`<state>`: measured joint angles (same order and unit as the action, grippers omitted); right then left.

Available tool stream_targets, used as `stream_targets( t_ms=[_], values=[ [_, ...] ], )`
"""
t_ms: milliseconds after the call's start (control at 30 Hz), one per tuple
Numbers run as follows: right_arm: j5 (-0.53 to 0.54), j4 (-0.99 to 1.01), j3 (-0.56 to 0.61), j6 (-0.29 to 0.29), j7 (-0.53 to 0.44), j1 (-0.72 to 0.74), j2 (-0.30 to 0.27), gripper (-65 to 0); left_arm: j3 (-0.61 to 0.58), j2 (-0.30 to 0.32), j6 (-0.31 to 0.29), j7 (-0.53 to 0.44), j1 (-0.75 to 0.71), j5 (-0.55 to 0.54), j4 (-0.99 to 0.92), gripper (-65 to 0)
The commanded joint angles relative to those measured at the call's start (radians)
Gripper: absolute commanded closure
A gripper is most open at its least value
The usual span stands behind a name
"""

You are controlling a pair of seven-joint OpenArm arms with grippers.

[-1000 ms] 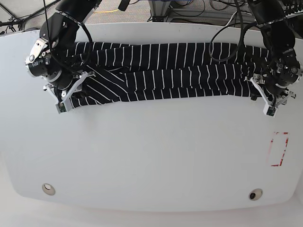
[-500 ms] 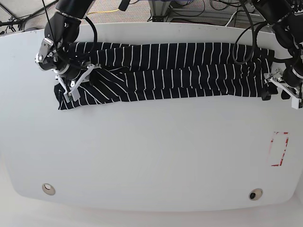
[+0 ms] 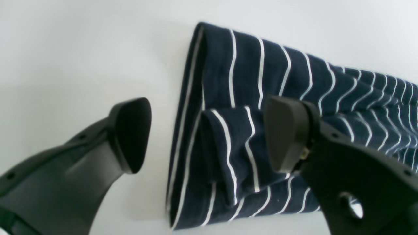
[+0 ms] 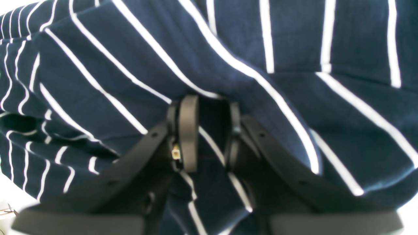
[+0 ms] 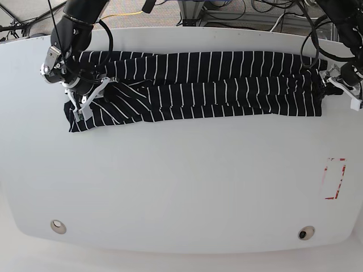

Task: Fold the T-shirt properly

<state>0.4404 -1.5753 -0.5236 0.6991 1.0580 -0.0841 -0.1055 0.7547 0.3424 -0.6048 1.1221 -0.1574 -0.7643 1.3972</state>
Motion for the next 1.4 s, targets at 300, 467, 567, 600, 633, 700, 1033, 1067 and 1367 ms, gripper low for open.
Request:
stream_targets(
  t_ms=[300,467,567,600,633,700,1033,1067,1367],
  values=[
    [-0.004,-0.015,-0.007,-0.001,0.005,0.008,-0.006,-12.2,-0.113,0.027,-0.057,-0.037,-0.023,-0.017,0.011,-51.0],
    [-0.002,-0.015,-0.010,-0.001,0.005,0.005,-0.003,-12.2,-0.142,0.028,-0.056,-0.050,-0.038,-0.017,0.012,-50.7],
    [-0.004,-0.014,-0.010,-0.001,0.005,0.005,-0.003,-12.2,-0.131,0.030,-0.054,-0.052,-0.040,-0.014,0.012,-50.7],
    [-0.004,-0.014,-0.010,-0.001,0.005,0.005,-0.003,-12.2,-0.129,0.030,-0.054,-0.052,-0.040,-0.002,0.014,-50.7],
    [-0.004,-0.015,-0.010,-0.001,0.005,0.005,-0.003,-12.2,-0.129,0.030,-0.056,-0.052,-0.040,0.013,0.020,-50.7],
    [-0.001,-0.015,-0.010,-0.001,0.005,0.005,-0.003,-12.2,-0.125,0.030,-0.062,-0.052,-0.040,0.041,0.027,-50.6],
    [-0.001,-0.015,-0.010,-0.001,0.005,0.007,-0.001,-12.2,-0.062,0.030,-0.085,-0.052,-0.017,0.164,0.040,-50.6],
    [-0.001,-0.015,-0.010,-0.001,0.005,0.007,-0.001,-12.2,-0.062,0.030,-0.093,-0.052,-0.017,0.176,0.040,-50.6],
    [-0.002,-0.014,-0.010,-0.001,0.005,0.013,-0.001,-12.2,-0.122,0.021,-0.093,-0.050,-0.011,0.217,0.021,-50.6]
  ],
)
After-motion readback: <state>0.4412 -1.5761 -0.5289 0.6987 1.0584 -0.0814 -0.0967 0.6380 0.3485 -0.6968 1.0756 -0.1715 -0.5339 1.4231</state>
